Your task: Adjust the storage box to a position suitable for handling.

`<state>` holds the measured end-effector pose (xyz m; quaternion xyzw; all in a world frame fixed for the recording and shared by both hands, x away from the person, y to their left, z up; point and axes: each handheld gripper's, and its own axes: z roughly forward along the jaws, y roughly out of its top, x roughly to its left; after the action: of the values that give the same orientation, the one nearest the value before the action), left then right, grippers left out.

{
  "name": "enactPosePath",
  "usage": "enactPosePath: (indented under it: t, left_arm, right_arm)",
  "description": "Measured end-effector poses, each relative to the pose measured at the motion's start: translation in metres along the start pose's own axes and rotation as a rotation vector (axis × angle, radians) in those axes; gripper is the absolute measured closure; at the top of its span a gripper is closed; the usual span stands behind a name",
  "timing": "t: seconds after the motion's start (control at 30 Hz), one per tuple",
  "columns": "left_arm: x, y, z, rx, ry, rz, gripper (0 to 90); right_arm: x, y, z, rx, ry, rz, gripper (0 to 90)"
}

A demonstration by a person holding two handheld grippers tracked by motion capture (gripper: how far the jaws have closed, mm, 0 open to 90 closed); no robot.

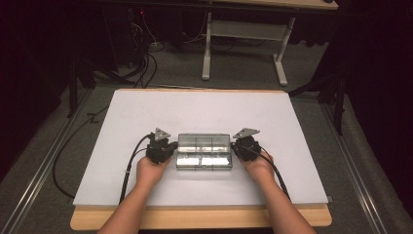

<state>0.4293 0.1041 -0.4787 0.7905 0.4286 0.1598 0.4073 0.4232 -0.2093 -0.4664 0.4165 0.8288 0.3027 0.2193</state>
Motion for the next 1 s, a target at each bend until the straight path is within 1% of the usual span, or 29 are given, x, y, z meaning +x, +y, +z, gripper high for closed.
enactPosePath:
  t: [0.07,0.13,0.17,0.23,0.33,0.4,0.47,0.53,0.57,0.6,0.7,0.77,0.83,0.93,1.0]
  left_arm:
    - [-0.006,-0.005,-0.002,0.011,-0.004,0.017,90.0]
    - [-0.011,-0.01,-0.005,0.01,-0.003,0.031,90.0]
    - [-0.013,-0.011,-0.006,0.008,0.004,0.037,90.0]
    - [-0.015,-0.012,-0.007,0.011,0.006,0.038,90.0]
    - [-0.016,-0.014,-0.01,0.01,-0.003,0.029,90.0]
    - [-0.018,-0.016,-0.012,0.01,-0.002,0.034,90.0]
    - [-0.018,-0.02,-0.014,0.007,-0.015,0.037,90.0]
    - [-0.019,-0.023,-0.016,0.001,-0.02,0.041,90.0]
    - [-0.021,-0.025,-0.018,-0.002,-0.004,0.047,90.0]
    - [-0.022,-0.027,-0.021,-0.014,0.009,0.058,90.0]
    - [-0.025,-0.034,-0.032,-0.05,0.027,0.092,90.0]
    - [-0.024,-0.04,-0.039,-0.08,0.026,0.085,90.0]
    - [-0.021,-0.044,-0.045,-0.115,0.018,0.063,90.0]
    - [-0.017,-0.047,-0.048,-0.126,0.003,0.051,88.2]
    - [-0.017,-0.049,-0.05,-0.145,-0.002,0.054,87.1]
  right_arm:
    - [0.004,-0.006,-0.004,0.014,-0.009,-0.015,90.0]
    - [0.006,-0.009,-0.008,0.014,-0.014,-0.018,90.0]
    - [0.006,-0.011,-0.011,0.009,-0.015,-0.02,90.0]
    - [0.008,-0.013,-0.016,-0.005,-0.009,-0.013,90.0]
    - [0.012,-0.016,-0.019,-0.006,-0.018,-0.026,90.0]
    - [0.013,-0.018,-0.02,-0.006,-0.02,-0.03,90.0]
    - [0.013,-0.019,-0.02,-0.009,-0.012,-0.029,90.0]
    - [0.012,-0.021,-0.02,-0.018,0.002,-0.014,90.0]
    - [0.012,-0.022,-0.02,-0.025,0.006,-0.01,90.0]
    - [0.012,-0.023,-0.021,-0.028,0.003,-0.003,90.0]
    - [0.014,-0.027,-0.026,-0.049,-0.007,-0.006,90.0]
    - [0.013,-0.031,-0.032,-0.07,-0.017,-0.011,90.0]
    - [0.012,-0.034,-0.038,-0.087,-0.026,0.0,90.0]
    - [0.007,-0.043,-0.047,-0.122,-0.039,0.024,89.4]
    - [0.002,-0.05,-0.053,-0.143,-0.054,0.045,89.3]
